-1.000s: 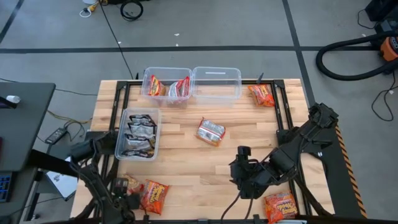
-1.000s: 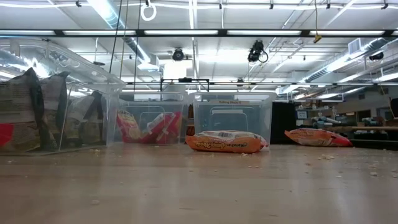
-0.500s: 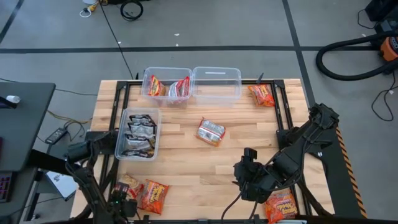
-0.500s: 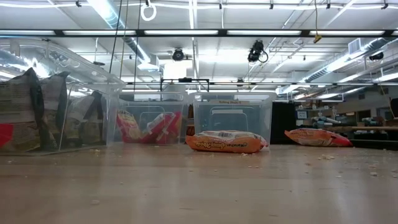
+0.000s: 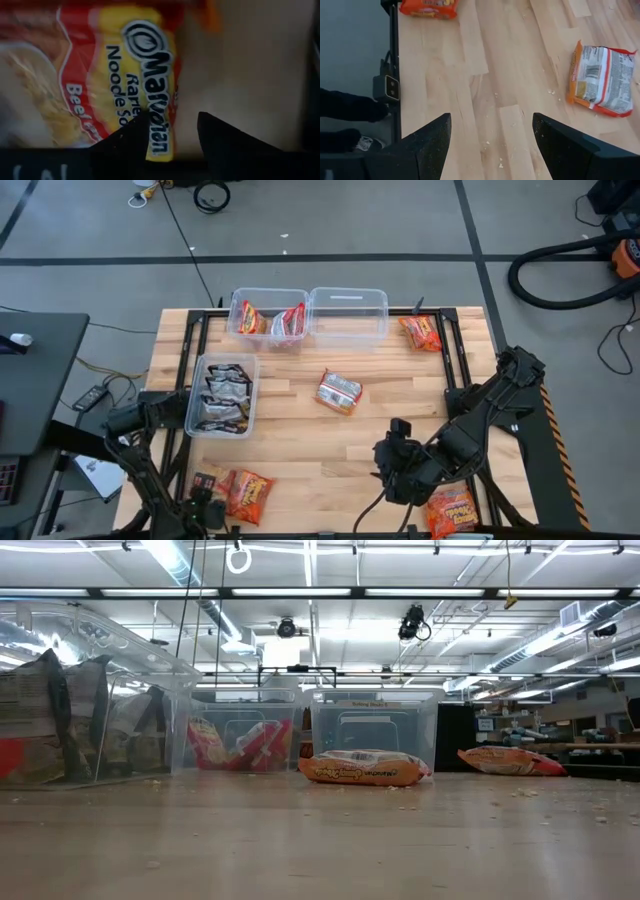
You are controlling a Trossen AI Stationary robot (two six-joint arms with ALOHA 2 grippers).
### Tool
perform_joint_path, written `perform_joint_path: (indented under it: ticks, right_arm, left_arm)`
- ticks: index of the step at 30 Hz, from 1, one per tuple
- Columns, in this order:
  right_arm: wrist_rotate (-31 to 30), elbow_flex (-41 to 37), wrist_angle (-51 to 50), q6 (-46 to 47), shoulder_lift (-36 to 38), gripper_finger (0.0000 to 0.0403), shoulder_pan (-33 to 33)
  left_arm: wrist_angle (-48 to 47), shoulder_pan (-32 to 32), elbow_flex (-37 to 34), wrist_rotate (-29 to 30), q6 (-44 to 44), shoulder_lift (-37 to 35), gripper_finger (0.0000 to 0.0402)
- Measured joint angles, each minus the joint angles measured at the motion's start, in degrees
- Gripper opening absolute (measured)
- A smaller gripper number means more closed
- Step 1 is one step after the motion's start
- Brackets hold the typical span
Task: Sort Maruchan noodles
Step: Put the bottom left red noodle pack into the top left transparent bin
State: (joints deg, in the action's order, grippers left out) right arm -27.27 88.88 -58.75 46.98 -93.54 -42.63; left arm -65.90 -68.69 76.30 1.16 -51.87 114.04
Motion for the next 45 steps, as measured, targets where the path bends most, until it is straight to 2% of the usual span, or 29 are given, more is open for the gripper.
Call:
perform_joint_path:
  ticks: [3, 6, 11, 13, 19, 29, 37, 45]
  right_arm:
    - [0.3, 0.0, 0.1, 0.0, 0.0, 0.0284, 0.0]
    - [0.3, 0.0, 0.0, 0.0, 0.0, 0.0284, 0.0]
    - [0.3, 0.0, 0.1, -0.2, 0.0, 0.0284, 0.0]
    - [0.5, 0.0, 0.1, -0.4, 0.0, 0.0284, 0.0]
    - [1.4, 0.0, 0.1, -0.4, 0.0, 0.0284, 0.0]
    - [1.9, 0.0, 0.1, 1.1, 0.0, 0.0284, 0.0]
    - [2.1, 0.0, 0.2, 1.1, 0.0, 0.0284, 0.3]
    - [1.3, 0.0, 0.5, 0.9, 0.0, 0.0284, 1.4]
  left_arm:
    - [-0.1, -0.1, -0.3, 6.5, 1.6, 0.2, 0.0155]
    - [-0.7, -0.4, -0.4, 9.7, 1.6, 0.3, 0.0119]
    - [-2.7, 0.4, -0.3, 9.4, 0.0, 0.2, 0.0027]
    - [-3.1, 0.8, -0.4, 9.1, -1.2, -0.4, 0.0010]
    - [-2.4, 2.2, -0.5, 9.2, 4.0, -3.3, 0.0004]
    - [-3.2, 7.7, 2.2, 14.0, 24.4, -9.2, 0.0002]
    - [-9.9, 12.2, 9.2, 14.1, 38.3, -15.1, 0.0001]
    - [-10.7, 19.3, 17.5, 15.3, 49.8, -17.1, 0.0001]
